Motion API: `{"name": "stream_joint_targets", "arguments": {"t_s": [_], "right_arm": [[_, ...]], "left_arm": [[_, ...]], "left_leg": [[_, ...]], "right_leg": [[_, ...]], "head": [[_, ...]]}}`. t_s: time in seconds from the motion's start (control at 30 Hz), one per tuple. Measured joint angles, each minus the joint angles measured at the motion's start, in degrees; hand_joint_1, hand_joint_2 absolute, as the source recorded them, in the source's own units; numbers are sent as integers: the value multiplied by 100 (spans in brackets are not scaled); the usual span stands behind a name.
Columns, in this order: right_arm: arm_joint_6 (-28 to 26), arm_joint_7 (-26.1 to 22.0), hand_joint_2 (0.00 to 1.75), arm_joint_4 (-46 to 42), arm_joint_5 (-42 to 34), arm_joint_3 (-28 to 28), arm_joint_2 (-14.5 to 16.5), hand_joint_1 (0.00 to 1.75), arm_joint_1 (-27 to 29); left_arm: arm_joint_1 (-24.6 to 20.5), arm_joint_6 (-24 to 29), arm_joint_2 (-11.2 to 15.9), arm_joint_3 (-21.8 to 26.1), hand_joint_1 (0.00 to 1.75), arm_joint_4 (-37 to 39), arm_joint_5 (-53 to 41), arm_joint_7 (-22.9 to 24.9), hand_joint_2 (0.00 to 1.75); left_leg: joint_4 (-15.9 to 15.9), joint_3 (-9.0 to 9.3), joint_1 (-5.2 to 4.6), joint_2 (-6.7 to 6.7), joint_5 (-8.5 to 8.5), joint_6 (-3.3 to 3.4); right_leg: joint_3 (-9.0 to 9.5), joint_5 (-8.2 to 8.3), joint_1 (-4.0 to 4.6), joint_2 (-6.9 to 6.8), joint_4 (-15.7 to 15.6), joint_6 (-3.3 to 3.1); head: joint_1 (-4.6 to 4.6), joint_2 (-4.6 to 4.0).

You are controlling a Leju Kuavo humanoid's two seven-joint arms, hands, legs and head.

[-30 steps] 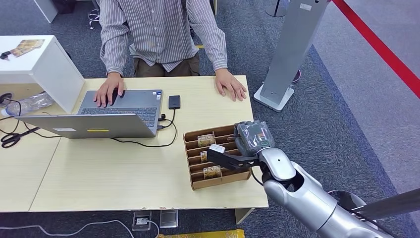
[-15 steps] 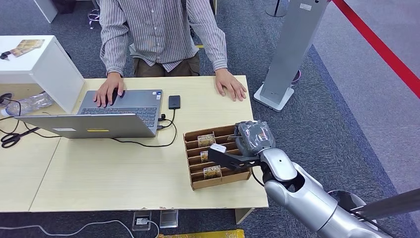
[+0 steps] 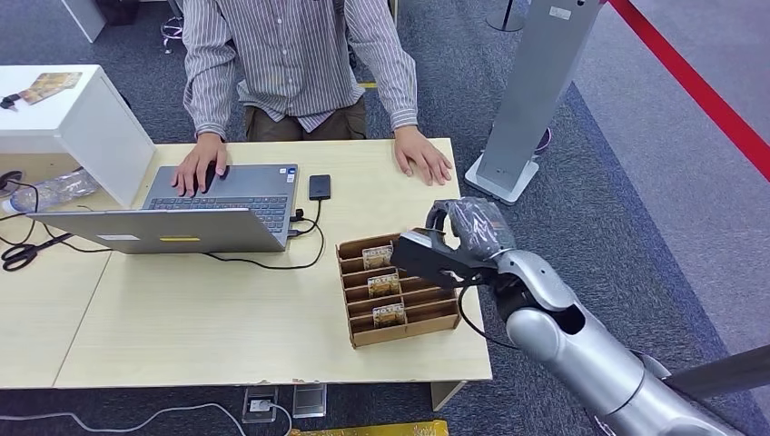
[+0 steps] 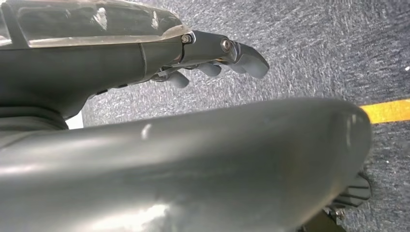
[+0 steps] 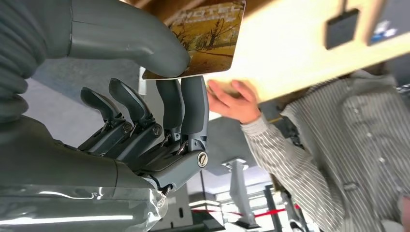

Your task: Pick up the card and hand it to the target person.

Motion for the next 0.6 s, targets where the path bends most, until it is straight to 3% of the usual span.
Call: {"name": "stream_joint_targets", "arguments": {"t_s": [0.17,0.33,0.43,0.6], "right_arm": [[393,61,175,-781,-444,-282,-244,164,-245],[282,-102,175,-1139,-169,-392,-287,164,-421],[-111,-243,175,-1131,401,-392,-251,164,-440],[-1257,-294,175,-872,2047,-352,-128,164,-434]], "left_arm": [[8,-14,29,1,0,0,1,11,0],[3,-46,29,1,0,0,-18,-31,0],[1,-49,27,1,0,0,-26,-52,0],[-6,-47,11,-1,0,0,-64,-83,0]], "left_leg": [[0,0,0,0,0,0],[0,0,1,0,0,0],[0,-1,1,-1,0,0],[0,-1,1,-1,0,0]], "right_leg": [[0,0,0,0,0,-1],[2,0,0,0,0,-1],[4,0,1,-1,0,-1],[4,0,0,-1,0,-1]], "head": [[9,-1],[-1,-1],[-2,-1],[4,-1]]}}
